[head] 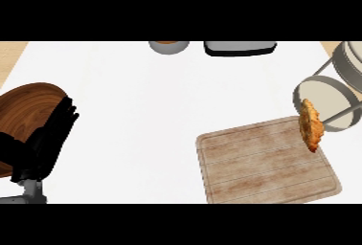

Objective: Pick the lemon from the cutting board and place it in the tiered basket

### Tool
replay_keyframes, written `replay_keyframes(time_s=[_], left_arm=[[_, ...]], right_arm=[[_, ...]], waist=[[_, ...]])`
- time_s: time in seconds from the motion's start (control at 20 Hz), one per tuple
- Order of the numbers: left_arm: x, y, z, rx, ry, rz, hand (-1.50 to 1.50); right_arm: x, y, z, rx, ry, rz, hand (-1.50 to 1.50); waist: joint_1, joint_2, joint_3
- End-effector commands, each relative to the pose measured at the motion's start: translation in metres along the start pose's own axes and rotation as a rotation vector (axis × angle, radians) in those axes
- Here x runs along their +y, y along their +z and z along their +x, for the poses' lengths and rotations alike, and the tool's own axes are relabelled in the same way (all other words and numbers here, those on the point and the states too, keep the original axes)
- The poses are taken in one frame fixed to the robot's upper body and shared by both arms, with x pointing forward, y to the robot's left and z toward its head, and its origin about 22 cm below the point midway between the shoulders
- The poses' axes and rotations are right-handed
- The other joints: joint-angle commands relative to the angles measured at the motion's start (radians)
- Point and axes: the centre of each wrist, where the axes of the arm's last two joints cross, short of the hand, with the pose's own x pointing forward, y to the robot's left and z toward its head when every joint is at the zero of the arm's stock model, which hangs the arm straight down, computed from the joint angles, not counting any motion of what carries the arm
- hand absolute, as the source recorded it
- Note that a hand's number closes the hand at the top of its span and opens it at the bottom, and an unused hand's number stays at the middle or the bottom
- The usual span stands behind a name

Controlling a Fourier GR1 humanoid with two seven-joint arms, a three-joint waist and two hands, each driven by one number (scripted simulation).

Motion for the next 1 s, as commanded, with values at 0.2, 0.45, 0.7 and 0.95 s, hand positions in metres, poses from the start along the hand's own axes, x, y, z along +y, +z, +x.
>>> replay_keyframes(time_s=[0.2,0.45,0.7,0.95], left_arm=[[0.000,-0.001,0.001,0.020,0.001,0.001,0.00],[0.006,0.000,0.002,0.015,-0.003,-0.021,0.00],[-0.002,-0.016,0.008,-0.019,-0.024,-0.054,0.00],[-0.021,-0.013,-0.008,-0.002,-0.030,-0.067,0.00]], right_arm=[[-0.061,-0.006,-0.079,-0.028,-0.407,-0.417,1.50],[-0.096,0.016,-0.137,-0.163,-0.606,-0.533,1.50],[-0.129,0.044,-0.189,-0.225,-0.684,-0.480,1.50],[-0.141,0.030,-0.191,-0.272,-0.662,-0.399,1.50]], waist=[[-0.004,-0.014,0.003],[0.028,-0.004,-0.004],[0.059,0.007,-0.008],[0.065,0.004,-0.010]])
